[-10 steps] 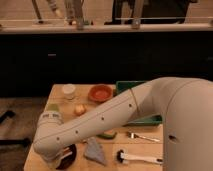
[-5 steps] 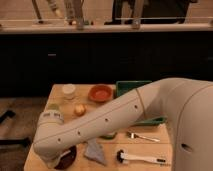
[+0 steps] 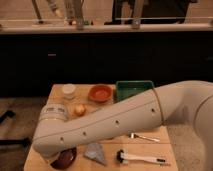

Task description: Place eraser in red bowl

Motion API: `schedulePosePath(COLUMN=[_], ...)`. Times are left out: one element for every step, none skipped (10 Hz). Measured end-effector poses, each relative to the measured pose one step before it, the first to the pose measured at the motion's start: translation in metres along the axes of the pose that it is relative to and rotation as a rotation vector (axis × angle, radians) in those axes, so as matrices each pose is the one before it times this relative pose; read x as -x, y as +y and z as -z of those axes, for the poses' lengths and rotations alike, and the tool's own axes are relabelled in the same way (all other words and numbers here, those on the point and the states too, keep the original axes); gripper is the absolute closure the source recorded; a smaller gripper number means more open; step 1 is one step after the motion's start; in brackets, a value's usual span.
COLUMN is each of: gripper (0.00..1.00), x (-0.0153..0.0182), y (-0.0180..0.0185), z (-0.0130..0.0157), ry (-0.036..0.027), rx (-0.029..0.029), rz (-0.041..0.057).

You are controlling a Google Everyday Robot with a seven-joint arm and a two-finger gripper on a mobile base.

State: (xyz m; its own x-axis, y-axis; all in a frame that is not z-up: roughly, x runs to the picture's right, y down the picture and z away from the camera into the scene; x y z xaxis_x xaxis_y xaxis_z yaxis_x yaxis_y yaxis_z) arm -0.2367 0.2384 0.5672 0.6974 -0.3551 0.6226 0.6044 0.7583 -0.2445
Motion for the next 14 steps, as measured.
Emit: schedulePosePath(gripper=[1.0, 1.0, 1.0, 1.0, 1.0, 1.0, 1.0, 1.0, 1.0, 1.0, 1.0, 1.0, 1.0, 1.0], x=[0.00051, -0.00283, -0.0003, -0.00311, -0.00713, -0.00723, -0.00846, -0.00512, 0.00047, -0.00027, -0.00092, 0.00027, 0.00031, 0.00008], y=[-0.00282, -0.00288, -0.0022, -0.00371, -0.00711, -0.00677, -0.00916, -0.0063, 0.00003, 0.0, 0.00009, -0.00002, -0.00008, 0.0], z=[0.00925, 0.00713, 0.0018, 0.00083, 0.00043, 0.00016, -0.00095, -0.0009, -0.00013, 0.00008, 0.00013, -0.00012, -0.00003, -0.00016], ry=[0.00372, 0.01154, 0.009, 0.01074, 0.01296, 0.00921, 0.00485, 0.00217, -0.00081, 0.00024, 0.00088, -0.00022, -0.00022, -0.00021], rx=[-0.01746, -0.01878, -0.00562, -0.0031, -0.00235, -0.00175, -0.00074, -0.00053, 0.0007, -0.00026, -0.00033, 0.00022, 0.00001, 0.00021], rz=[0.00347, 0.00071, 0.00599, -0.00006, -0.00986, -0.01086, -0.00812, -0.00337, 0.00076, -0.00034, -0.00159, 0.00062, 0.00065, 0.0002])
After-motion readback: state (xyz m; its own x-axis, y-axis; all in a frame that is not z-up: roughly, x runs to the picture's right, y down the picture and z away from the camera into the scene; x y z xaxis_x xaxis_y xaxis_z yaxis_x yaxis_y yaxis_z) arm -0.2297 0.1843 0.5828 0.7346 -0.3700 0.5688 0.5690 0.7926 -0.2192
